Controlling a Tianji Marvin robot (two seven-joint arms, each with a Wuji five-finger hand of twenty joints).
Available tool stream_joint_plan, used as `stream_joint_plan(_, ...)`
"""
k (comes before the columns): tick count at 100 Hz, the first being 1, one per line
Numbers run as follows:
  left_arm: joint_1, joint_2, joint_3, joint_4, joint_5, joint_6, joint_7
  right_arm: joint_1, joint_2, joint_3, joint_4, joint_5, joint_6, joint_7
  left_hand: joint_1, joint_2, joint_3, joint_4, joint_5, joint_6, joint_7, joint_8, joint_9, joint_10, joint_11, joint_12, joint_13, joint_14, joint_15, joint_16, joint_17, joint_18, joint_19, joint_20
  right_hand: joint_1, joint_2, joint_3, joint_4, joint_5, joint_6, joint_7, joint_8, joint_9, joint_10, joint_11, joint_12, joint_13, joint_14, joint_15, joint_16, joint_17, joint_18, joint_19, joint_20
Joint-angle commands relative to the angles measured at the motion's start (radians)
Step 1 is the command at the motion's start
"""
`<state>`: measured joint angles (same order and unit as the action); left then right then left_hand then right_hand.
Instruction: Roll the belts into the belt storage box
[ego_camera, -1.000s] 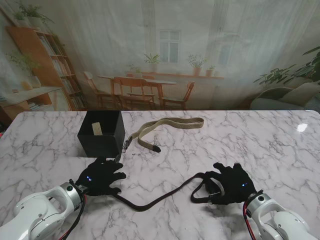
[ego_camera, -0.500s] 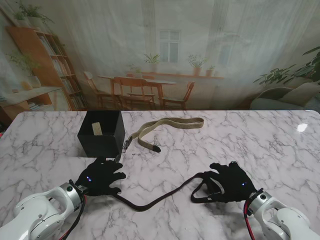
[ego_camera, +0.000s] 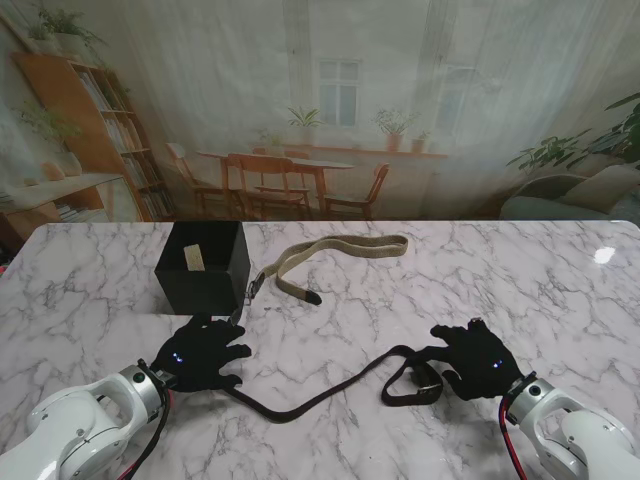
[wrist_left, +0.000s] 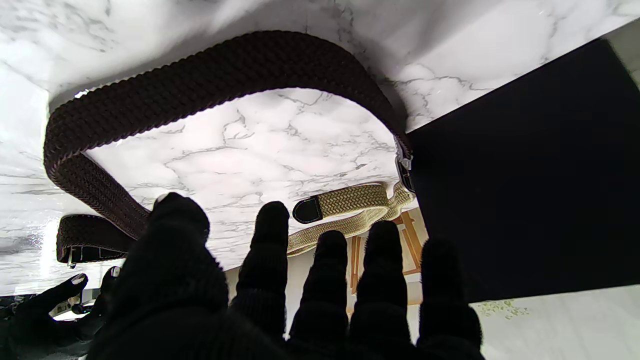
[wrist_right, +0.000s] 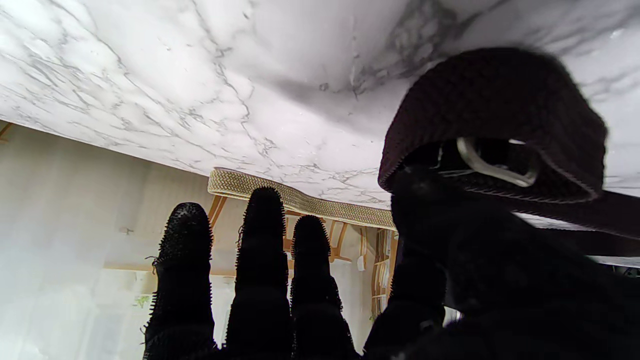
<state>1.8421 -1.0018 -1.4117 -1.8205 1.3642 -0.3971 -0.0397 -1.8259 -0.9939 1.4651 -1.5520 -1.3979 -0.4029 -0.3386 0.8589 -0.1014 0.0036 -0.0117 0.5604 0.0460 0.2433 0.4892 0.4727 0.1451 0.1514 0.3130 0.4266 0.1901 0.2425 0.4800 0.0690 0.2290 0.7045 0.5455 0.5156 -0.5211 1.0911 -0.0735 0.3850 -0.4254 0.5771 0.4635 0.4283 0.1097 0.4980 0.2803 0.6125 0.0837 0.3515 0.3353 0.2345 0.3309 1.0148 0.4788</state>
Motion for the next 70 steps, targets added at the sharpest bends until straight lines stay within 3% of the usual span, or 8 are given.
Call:
stream_joint_plan(1,0.003,-0.002,0.002,-0.002,0.000,0.003,-0.012,0.009,0.004,-0.010,0.002,-0.004,-0.012,0.007,0.005,0.043,-0.023,0.000,0.015,0.024,0.006,0.011,-0.033,0.023,-0.020,-0.004,-0.013,0.014,-0.015,-0.005,-0.015,0.038,-0.027,-0.005,0.006,-0.036,0.028,-0.028,-0.003,-0.045,-0.022,-0.028,-0.007,-0.011,-0.017,-0.006,0.013,-0.015,-0.051,-0.012,-0.009,-0.004,-0.013,-0.010)
stream_joint_plan(27,0.001,-0.002,0.007,-0.001,-0.006,0.005,-0.021,0.040,0.007,-0.048,0.017,0.006,-0.035,0.026,0.006,0.045,-0.023,0.000,0.016,0.024,0.006,0.012,-0.032,0.022,-0.019,-0.004,-0.013,0.014,-0.016,-0.005,-0.015,0.039,-0.028,-0.005,-0.052,-0.044,-0.015,-0.040,0.028,-0.051,-0.003,-0.034,-0.011,-0.005,-0.025,-0.010,0.013,-0.014,-0.052,-0.012,-0.014,0.000,-0.016,-0.015)
stream_joint_plan(56,0.002,-0.002,0.007,-0.001,-0.006,0.007,-0.020,0.063,0.011,-0.072,0.034,0.003,-0.024,0.054,0.005,0.048,-0.024,0.000,0.016,0.025,0.006,0.012,-0.031,0.023,-0.019,-0.004,-0.012,0.014,-0.016,-0.006,-0.015,0.038,-0.028,-0.004,0.046,-0.023,0.045,-0.025,0.038,-0.054,-0.008,-0.050,-0.016,-0.009,-0.029,-0.011,0.014,-0.018,-0.053,-0.013,-0.012,-0.003,-0.015,-0.019)
stream_joint_plan(70,0.000,-0.002,0.010,0.001,-0.008,0.007,-0.020,0.070,0.013,-0.082,0.036,0.002,-0.023,0.075,0.006,0.048,-0.023,0.000,0.016,0.024,0.006,0.012,-0.032,0.023,-0.020,-0.004,-0.012,0.014,-0.016,-0.005,-0.016,0.039,-0.029,-0.004,0.065,-0.025,0.051,-0.029,0.090,-0.065,0.008,-0.052,-0.026,-0.009,-0.032,-0.012,0.010,-0.019,-0.054,-0.015,-0.012,-0.004,-0.015,-0.021)
